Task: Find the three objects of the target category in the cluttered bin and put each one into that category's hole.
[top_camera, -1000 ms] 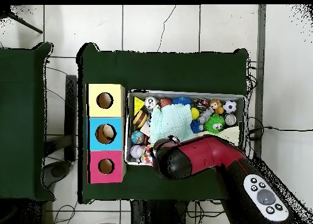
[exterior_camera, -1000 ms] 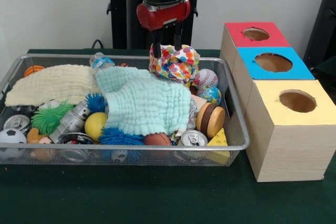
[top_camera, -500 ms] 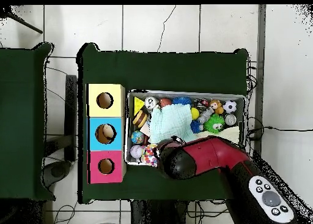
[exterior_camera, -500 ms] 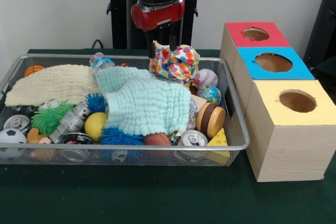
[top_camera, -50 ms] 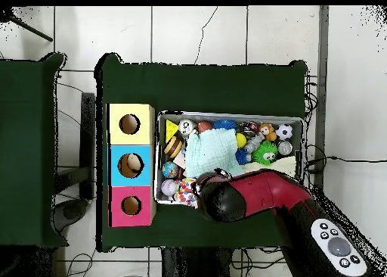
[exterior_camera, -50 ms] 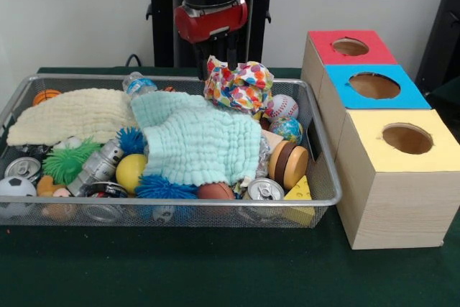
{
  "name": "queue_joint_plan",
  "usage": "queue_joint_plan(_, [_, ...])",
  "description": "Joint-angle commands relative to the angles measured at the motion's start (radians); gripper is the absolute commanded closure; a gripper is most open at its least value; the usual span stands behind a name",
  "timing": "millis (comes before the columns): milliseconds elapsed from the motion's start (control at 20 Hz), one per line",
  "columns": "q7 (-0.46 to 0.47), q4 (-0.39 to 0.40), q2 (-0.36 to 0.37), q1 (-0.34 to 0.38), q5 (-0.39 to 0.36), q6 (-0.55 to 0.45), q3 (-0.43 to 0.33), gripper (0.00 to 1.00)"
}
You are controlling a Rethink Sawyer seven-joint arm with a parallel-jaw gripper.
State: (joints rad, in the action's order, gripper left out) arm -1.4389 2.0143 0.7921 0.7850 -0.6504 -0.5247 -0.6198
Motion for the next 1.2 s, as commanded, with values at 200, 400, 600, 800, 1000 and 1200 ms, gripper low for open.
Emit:
queue_joint_plan(200, [0.034, -0.106, -0.105, 0.005, -0.082, 0.018, 0.023, 0.00])
queue_joint_plan(400, [-0.004, -0.093, -0.134, -0.012, -0.099, 0.046, 0.053, 0.00])
queue_joint_plan(600, [-0.060, -0.075, -0.156, -0.038, -0.148, 0.103, 0.102, 0.00])
queue_joint_plan(800, [-0.092, -0.055, -0.169, -0.052, -0.188, 0.155, 0.145, 0.00])
queue_joint_plan(1000, [-0.084, -0.045, -0.175, -0.049, -0.188, 0.174, 0.151, 0.00])
queue_joint_plan(1200, [-0.058, -0.060, -0.183, -0.044, -0.183, 0.169, 0.149, 0.00])
